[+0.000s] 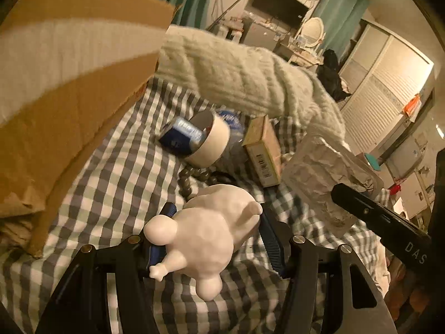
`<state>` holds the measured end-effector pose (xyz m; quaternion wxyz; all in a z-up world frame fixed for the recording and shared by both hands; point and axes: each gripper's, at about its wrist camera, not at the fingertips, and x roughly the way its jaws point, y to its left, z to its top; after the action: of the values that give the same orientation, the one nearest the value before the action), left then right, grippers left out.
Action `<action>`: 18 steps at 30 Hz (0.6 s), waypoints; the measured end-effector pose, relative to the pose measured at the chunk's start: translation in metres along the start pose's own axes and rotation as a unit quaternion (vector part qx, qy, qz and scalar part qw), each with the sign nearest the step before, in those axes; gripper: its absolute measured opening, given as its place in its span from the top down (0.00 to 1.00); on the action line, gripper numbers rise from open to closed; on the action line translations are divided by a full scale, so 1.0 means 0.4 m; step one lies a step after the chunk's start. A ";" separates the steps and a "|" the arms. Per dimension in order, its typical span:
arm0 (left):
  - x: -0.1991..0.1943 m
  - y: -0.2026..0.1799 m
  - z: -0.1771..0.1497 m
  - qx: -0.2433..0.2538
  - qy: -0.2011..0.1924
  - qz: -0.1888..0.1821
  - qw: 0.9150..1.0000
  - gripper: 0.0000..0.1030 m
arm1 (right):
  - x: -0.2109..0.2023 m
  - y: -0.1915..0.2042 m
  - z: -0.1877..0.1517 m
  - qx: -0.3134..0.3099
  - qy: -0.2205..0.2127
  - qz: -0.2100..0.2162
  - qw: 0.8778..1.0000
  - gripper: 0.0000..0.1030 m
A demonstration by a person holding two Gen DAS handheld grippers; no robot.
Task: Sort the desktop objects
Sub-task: 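Carry the blister pack and figurine into the cardboard box and release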
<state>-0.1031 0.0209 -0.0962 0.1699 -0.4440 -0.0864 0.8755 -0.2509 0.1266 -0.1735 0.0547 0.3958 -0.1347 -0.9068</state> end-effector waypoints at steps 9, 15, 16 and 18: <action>-0.155 -0.055 0.092 0.024 -0.068 -0.044 0.996 0.41 | -0.120 0.073 0.076 -0.043 -0.045 -0.007 0.998 0.91; -0.310 -0.046 0.222 0.039 -0.143 -0.049 0.988 0.41 | -0.182 0.182 0.177 -0.100 -0.075 -0.001 0.992 0.91; -0.330 -0.036 0.242 0.039 -0.153 -0.044 0.987 0.41 | -0.187 0.206 0.196 -0.110 -0.079 0.007 0.991 0.91; -0.370 0.001 0.287 0.030 -0.168 -0.034 0.985 0.41 | -0.195 0.255 0.235 -0.125 -0.085 0.034 0.988 0.91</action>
<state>-0.1147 -0.0350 0.0821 0.1956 -0.2823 -0.1025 0.9336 -0.2673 0.0638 -0.0281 0.1224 0.3024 -0.0378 -0.9445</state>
